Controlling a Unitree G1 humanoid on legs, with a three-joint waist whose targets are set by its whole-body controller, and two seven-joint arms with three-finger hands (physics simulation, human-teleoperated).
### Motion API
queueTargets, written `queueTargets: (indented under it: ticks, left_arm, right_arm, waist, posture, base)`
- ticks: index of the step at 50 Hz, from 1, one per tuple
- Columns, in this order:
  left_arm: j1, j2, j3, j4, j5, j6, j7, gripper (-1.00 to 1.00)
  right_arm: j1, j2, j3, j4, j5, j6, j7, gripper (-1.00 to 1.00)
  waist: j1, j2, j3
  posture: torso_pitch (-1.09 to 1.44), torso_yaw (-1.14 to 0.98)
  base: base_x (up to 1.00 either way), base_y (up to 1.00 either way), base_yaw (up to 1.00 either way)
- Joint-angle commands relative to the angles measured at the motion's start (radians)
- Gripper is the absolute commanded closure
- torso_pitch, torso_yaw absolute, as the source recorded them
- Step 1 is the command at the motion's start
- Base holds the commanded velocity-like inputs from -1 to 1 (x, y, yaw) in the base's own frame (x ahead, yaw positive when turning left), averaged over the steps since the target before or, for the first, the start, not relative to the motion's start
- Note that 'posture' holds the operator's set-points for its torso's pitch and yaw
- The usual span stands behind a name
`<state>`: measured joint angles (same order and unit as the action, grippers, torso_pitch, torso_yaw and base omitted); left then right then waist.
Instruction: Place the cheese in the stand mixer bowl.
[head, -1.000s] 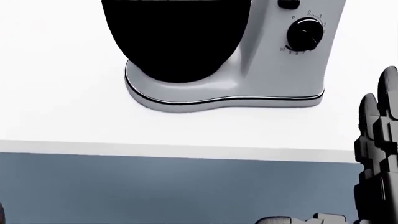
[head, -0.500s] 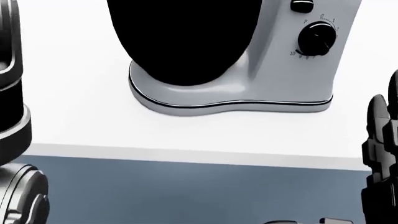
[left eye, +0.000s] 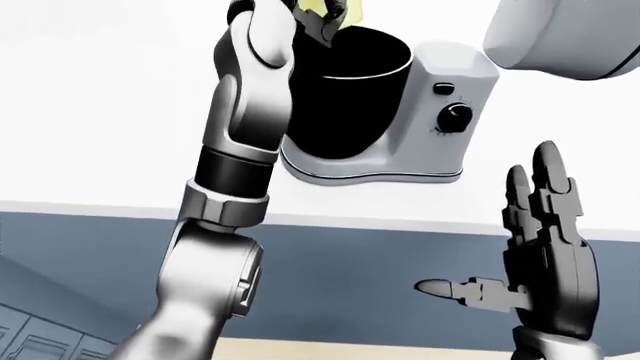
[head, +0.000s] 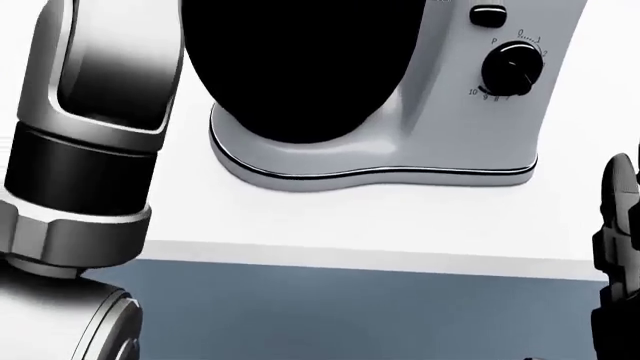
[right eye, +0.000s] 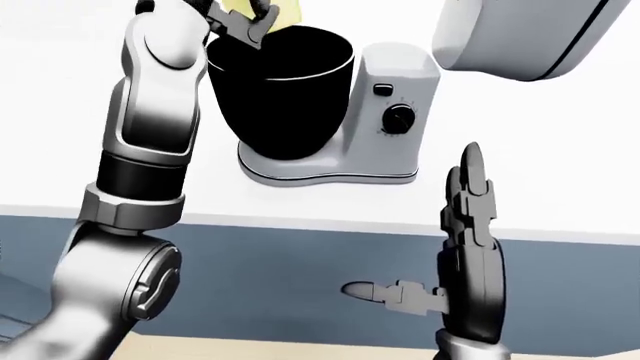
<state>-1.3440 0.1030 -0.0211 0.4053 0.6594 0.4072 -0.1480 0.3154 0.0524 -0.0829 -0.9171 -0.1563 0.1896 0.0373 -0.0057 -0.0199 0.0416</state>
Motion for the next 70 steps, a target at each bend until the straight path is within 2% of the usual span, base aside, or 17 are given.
queueTargets:
  ticks: [1, 9, 19, 28, 29, 30, 48, 58, 65, 70]
  left_arm:
    - [-0.041, 0.006, 0.009, -0.027, 0.012, -0.038, 0.024, 1.0]
    - [-0.046, -0.012, 0.005, 0.03, 0.016, -0.069, 0.052, 1.0]
    - [-0.111, -0.049, -0.003, 0.117, 0.005, -0.1, 0.099, 1.0]
    - [-0.14, -0.051, -0.004, 0.163, 0.012, -0.102, 0.132, 1.0]
    - [-0.145, -0.05, -0.002, 0.167, 0.014, -0.1, 0.138, 0.59]
    - [-0.154, -0.047, 0.001, 0.172, 0.013, -0.097, 0.142, -1.0]
    - [-0.167, -0.029, 0.009, 0.16, -0.003, -0.081, 0.137, -1.0]
    - [-0.247, 0.052, 0.047, 0.128, -0.062, -0.036, 0.121, -1.0]
    - [-0.198, 0.102, 0.064, -0.062, -0.086, 0.062, 0.049, -1.0]
    - [-0.12, 0.149, 0.082, -0.228, -0.115, 0.146, -0.013, -1.0]
  right_arm:
    - [-0.007, -0.002, 0.004, -0.042, -0.003, -0.026, -0.002, -1.0]
    - [0.002, 0.0, 0.001, -0.026, 0.004, -0.049, -0.002, -1.0]
    - [0.01, 0.002, 0.0, -0.018, 0.008, -0.065, -0.002, -1.0]
    - [0.026, 0.006, -0.002, -0.009, 0.015, -0.092, -0.002, -1.0]
    - [0.026, 0.006, -0.002, -0.008, 0.015, -0.093, -0.002, -1.0]
    - [0.025, 0.005, -0.002, -0.007, 0.015, -0.092, -0.002, -1.0]
    - [0.026, 0.007, -0.006, 0.003, 0.02, -0.11, -0.003, -1.0]
    - [0.029, 0.008, -0.003, -0.023, 0.013, -0.091, -0.003, -1.0]
    - [0.032, 0.009, 0.006, -0.038, 0.002, -0.083, -0.005, -1.0]
    - [0.036, 0.01, 0.01, -0.033, 0.0, -0.092, -0.009, -1.0]
  waist:
    - [0.0, -0.002, -0.025]
    - [0.0, -0.002, -0.026]
    - [0.002, -0.005, -0.027]
    - [0.002, -0.006, -0.027]
    - [0.002, -0.005, -0.028]
    - [0.002, -0.005, -0.028]
    - [0.002, -0.006, -0.029]
    - [-0.001, -0.001, -0.026]
    - [-0.005, 0.005, -0.02]
    - [-0.006, 0.01, -0.018]
  posture:
    - [0.0, 0.0]
    - [0.0, 0.0]
    - [0.0, 0.0]
    - [0.0, 0.0]
    - [0.0, 0.0]
    - [0.0, 0.0]
    - [0.0, 0.0]
    - [0.0, 0.0]
    - [0.0, 0.0]
    - [0.0, 0.0]
  base:
    - [0.0, 0.0, 0.0]
    - [0.0, 0.0, 0.0]
    - [0.0, 0.0, 0.0]
    - [0.0, 0.0, 0.0]
    - [0.0, 0.0, 0.0]
    - [0.0, 0.0, 0.0]
    - [0.0, 0.0, 0.0]
    - [0.0, 0.0, 0.0]
    - [0.0, 0.0, 0.0]
    - [0.0, 0.0, 0.0]
